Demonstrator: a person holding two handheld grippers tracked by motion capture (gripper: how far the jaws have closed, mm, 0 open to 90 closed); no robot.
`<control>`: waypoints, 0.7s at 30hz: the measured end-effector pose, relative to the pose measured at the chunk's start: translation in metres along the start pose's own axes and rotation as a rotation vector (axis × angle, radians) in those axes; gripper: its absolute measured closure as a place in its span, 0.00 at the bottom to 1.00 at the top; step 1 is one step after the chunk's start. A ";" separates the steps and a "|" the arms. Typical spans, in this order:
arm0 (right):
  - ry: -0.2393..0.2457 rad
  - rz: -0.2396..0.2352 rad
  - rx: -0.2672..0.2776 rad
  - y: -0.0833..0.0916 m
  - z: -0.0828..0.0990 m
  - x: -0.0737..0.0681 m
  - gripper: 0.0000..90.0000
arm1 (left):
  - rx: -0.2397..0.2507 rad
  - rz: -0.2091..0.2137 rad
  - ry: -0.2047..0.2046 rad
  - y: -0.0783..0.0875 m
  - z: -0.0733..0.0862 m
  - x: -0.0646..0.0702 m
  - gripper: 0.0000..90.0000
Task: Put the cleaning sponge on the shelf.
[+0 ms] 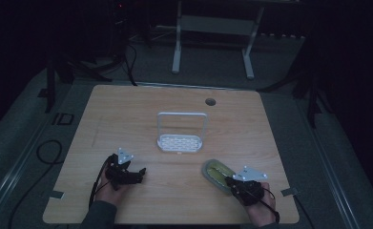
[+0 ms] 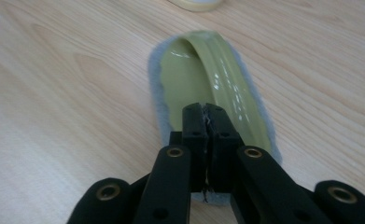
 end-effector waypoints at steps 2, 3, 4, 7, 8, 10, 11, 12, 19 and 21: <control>0.015 -0.012 0.009 0.003 -0.003 -0.001 0.94 | 0.000 0.000 0.000 0.000 0.000 0.000 0.13; 0.023 -0.019 0.016 0.005 -0.005 -0.001 0.93 | 0.000 0.000 0.000 0.000 0.000 0.000 0.13; 0.027 -0.026 0.021 0.006 -0.007 -0.002 0.92 | 0.000 0.000 0.000 0.000 0.000 0.000 0.13; 0.042 -0.037 0.029 0.009 -0.013 -0.001 0.89 | 0.000 0.000 0.000 0.000 0.000 0.000 0.13; 0.047 -0.037 0.031 0.010 -0.015 0.000 0.87 | 0.000 0.000 0.000 0.000 0.000 0.000 0.13; 0.052 -0.034 0.033 0.010 -0.019 0.003 0.83 | 0.000 0.000 0.000 0.000 0.000 0.000 0.13; 0.052 -0.033 0.033 0.011 -0.020 0.004 0.82 | 0.000 0.000 0.000 0.000 0.000 0.000 0.13; 0.052 -0.036 0.031 0.011 -0.021 0.005 0.81 | 0.000 0.000 0.000 0.000 0.000 0.000 0.13; 0.099 -0.032 -0.003 0.010 -0.028 0.012 0.74 | 0.000 0.000 0.000 0.000 0.000 0.000 0.13; 0.109 -0.039 -0.012 0.009 -0.030 0.013 0.73 | 0.000 0.000 0.000 0.000 0.000 0.000 0.13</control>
Point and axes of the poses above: each handheld gripper's, and its own axes: y roughly backward along the jaws, z roughly out of its underside, x roughly to its right, the point moved 9 cm from there along -y, roughly forward along the jaws, and after that the axes turned 10 degrees about z, right-handed, at the moved point
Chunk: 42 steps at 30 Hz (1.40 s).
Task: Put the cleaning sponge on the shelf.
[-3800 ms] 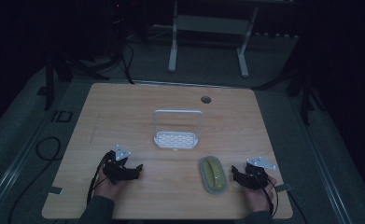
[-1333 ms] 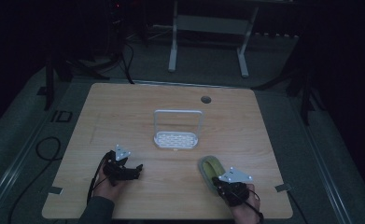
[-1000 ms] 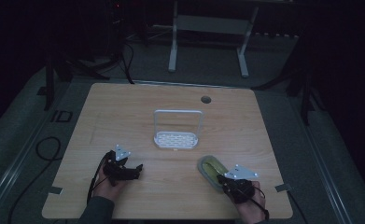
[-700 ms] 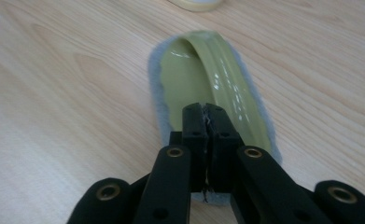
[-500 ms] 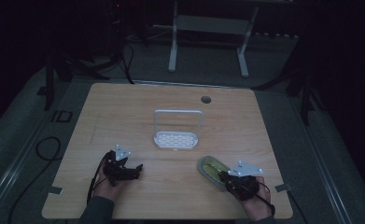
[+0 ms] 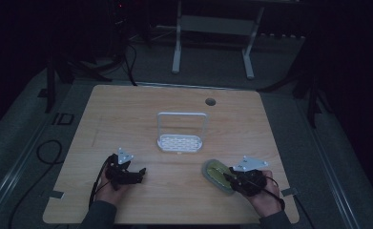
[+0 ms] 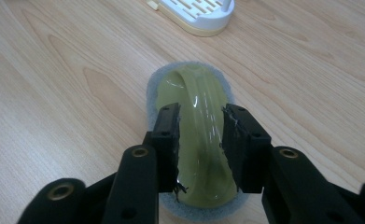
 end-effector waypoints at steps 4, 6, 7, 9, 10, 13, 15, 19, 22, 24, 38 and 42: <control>0.017 -0.012 -0.019 -0.001 -0.005 0.003 0.71 | 0.000 0.000 0.000 0.000 0.000 0.000 0.13; 0.030 -0.019 -0.029 -0.002 -0.007 0.004 0.70 | 0.000 0.000 0.000 0.000 0.000 0.000 0.13; 0.037 -0.027 -0.039 -0.002 -0.009 0.004 0.70 | -0.001 0.000 0.000 0.000 0.000 0.000 0.13; 0.043 -0.044 -0.048 -0.003 -0.011 0.004 0.69 | 0.000 0.000 0.000 0.000 0.000 0.000 0.13; 0.048 -0.047 -0.052 -0.004 -0.011 0.005 0.69 | 0.000 0.000 0.000 0.000 0.000 0.000 0.13; 0.056 -0.058 -0.066 -0.006 -0.014 0.006 0.69 | 0.000 0.000 0.000 0.000 0.000 0.000 0.13; 0.062 -0.065 -0.073 -0.008 -0.015 0.006 0.68 | 0.000 0.000 0.000 0.000 0.000 0.000 0.13; 0.074 -0.086 -0.095 -0.011 -0.017 0.007 0.67 | 0.000 0.000 0.000 0.000 0.000 0.000 0.13; 0.082 -0.099 -0.116 -0.013 -0.016 0.007 0.67 | 0.000 0.000 0.001 0.000 0.000 0.000 0.13; 0.085 -0.110 -0.133 -0.016 -0.016 0.008 0.66 | 0.000 0.000 0.000 0.000 0.000 0.000 0.13; 0.107 -0.147 -0.222 -0.027 -0.014 0.008 0.66 | 0.000 0.000 0.001 0.000 0.000 0.000 0.13; 0.109 -0.159 -0.244 -0.029 -0.015 0.008 0.65 | 0.000 0.000 0.001 0.000 0.000 0.000 0.13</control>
Point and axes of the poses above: each handheld gripper's, and its own axes: y roughly backward along the jaws, z roughly out of its underside, x roughly to its right, the point moved 9 cm from there along -y, roughly forward along the jaws, and after that the axes turned 10 degrees about z, right-handed, at the moved point
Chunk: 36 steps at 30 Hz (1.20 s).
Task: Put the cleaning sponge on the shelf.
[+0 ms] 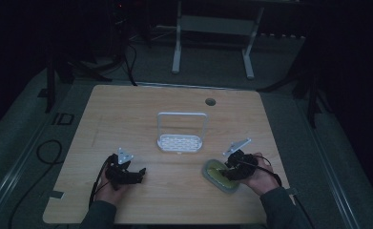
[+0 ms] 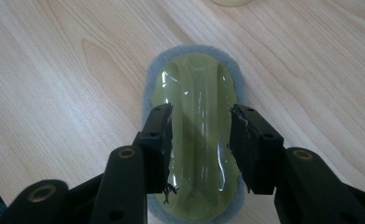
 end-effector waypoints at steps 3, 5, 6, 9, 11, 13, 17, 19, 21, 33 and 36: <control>0.003 -0.008 -0.021 -0.001 -0.001 0.000 0.64 | 0.000 0.000 0.000 0.000 0.000 0.000 0.13; 0.007 -0.013 -0.032 -0.002 -0.001 0.000 0.64 | 0.000 0.000 0.000 0.000 0.000 0.000 0.13; 0.006 -0.017 -0.037 -0.003 -0.002 0.000 0.64 | 0.000 0.000 0.000 0.000 0.000 0.000 0.13; 0.006 -0.028 -0.049 -0.003 -0.003 0.001 0.64 | 0.001 0.000 0.001 0.000 0.000 0.000 0.13; 0.001 -0.038 -0.058 -0.004 -0.004 0.001 0.64 | 0.003 -0.001 0.003 0.000 0.000 0.000 0.13; 0.002 -0.043 -0.068 -0.005 -0.004 0.001 0.64 | 0.002 -0.001 0.002 0.000 0.000 0.000 0.13; 0.003 -0.055 -0.091 -0.006 -0.005 0.002 0.64 | 0.002 0.000 0.002 0.000 0.000 0.000 0.13; 0.007 -0.062 -0.104 -0.006 -0.005 0.002 0.64 | 0.002 0.000 0.002 0.000 0.000 0.000 0.13; 0.012 -0.064 -0.119 -0.007 -0.004 0.001 0.64 | 0.002 0.000 0.002 0.000 0.000 0.000 0.13; 0.022 -0.068 -0.190 -0.010 -0.006 0.004 0.65 | 0.000 -0.001 -0.001 0.000 0.000 0.000 0.13; 0.036 -0.069 -0.204 -0.010 -0.006 0.003 0.66 | 0.000 -0.001 -0.001 0.000 0.000 0.000 0.13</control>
Point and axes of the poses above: each handheld gripper's, and its own axes: y roughly backward along the jaws, z roughly out of its underside, x roughly to its right, the point moved 9 cm from there along -y, roughly forward along the jaws, and after that the axes turned 10 degrees about z, right-handed, at the moved point
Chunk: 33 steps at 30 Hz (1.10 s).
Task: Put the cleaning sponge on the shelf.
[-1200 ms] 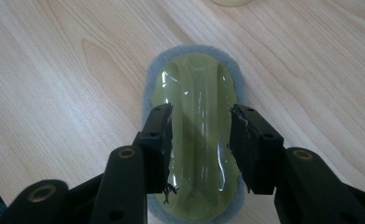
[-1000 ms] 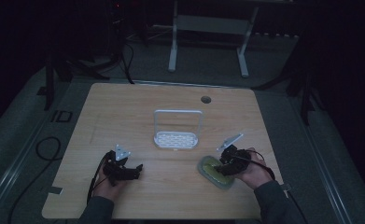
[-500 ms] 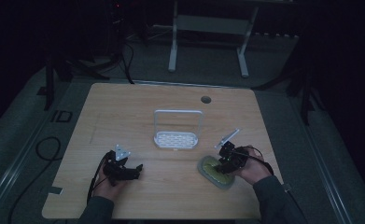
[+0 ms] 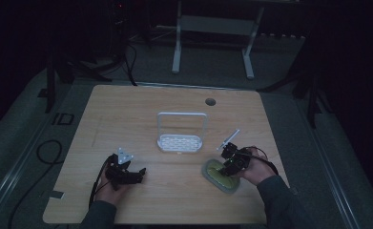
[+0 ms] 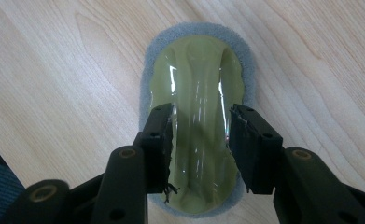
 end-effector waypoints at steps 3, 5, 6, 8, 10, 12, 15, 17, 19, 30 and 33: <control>0.014 -0.003 -0.020 -0.001 0.000 -0.001 0.67 | 0.000 -0.001 -0.001 0.000 0.000 0.000 0.13; 0.020 -0.009 -0.037 -0.001 0.000 -0.001 0.67 | -0.001 0.000 -0.002 0.000 0.000 0.000 0.13; 0.025 -0.010 -0.040 -0.002 -0.001 -0.001 0.67 | -0.001 0.000 0.000 0.000 0.000 0.000 0.13; 0.029 -0.013 -0.057 -0.002 -0.001 -0.001 0.67 | 0.000 0.000 -0.001 0.000 0.000 0.000 0.13; 0.036 -0.018 -0.068 -0.003 -0.001 -0.001 0.68 | 0.000 0.000 0.000 0.000 0.000 0.000 0.13; 0.048 -0.020 -0.080 -0.004 -0.002 -0.001 0.69 | 0.000 -0.001 -0.001 0.000 0.000 0.000 0.13; 0.060 -0.024 -0.100 -0.005 -0.002 -0.002 0.70 | 0.000 0.000 0.001 0.000 0.000 0.000 0.13; 0.062 -0.022 -0.106 -0.005 -0.002 -0.002 0.71 | -0.001 0.000 0.000 0.000 0.000 0.000 0.13; 0.077 -0.022 -0.124 -0.006 -0.002 -0.002 0.72 | 0.000 0.000 0.001 0.000 0.000 0.000 0.13; 0.108 -0.028 -0.158 -0.008 -0.003 -0.003 0.77 | 0.001 0.001 0.001 0.000 0.000 0.000 0.13; 0.114 -0.026 -0.162 -0.008 -0.003 -0.003 0.77 | 0.000 0.001 0.001 0.000 0.000 0.000 0.13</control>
Point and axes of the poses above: each handheld gripper's, and its own axes: y roughly backward along the jaws, z roughly out of its underside, x roughly to its right, the point moved 9 cm from there along -y, roughly forward along the jaws, and after that the axes turned 10 degrees about z, right-handed, at the moved point
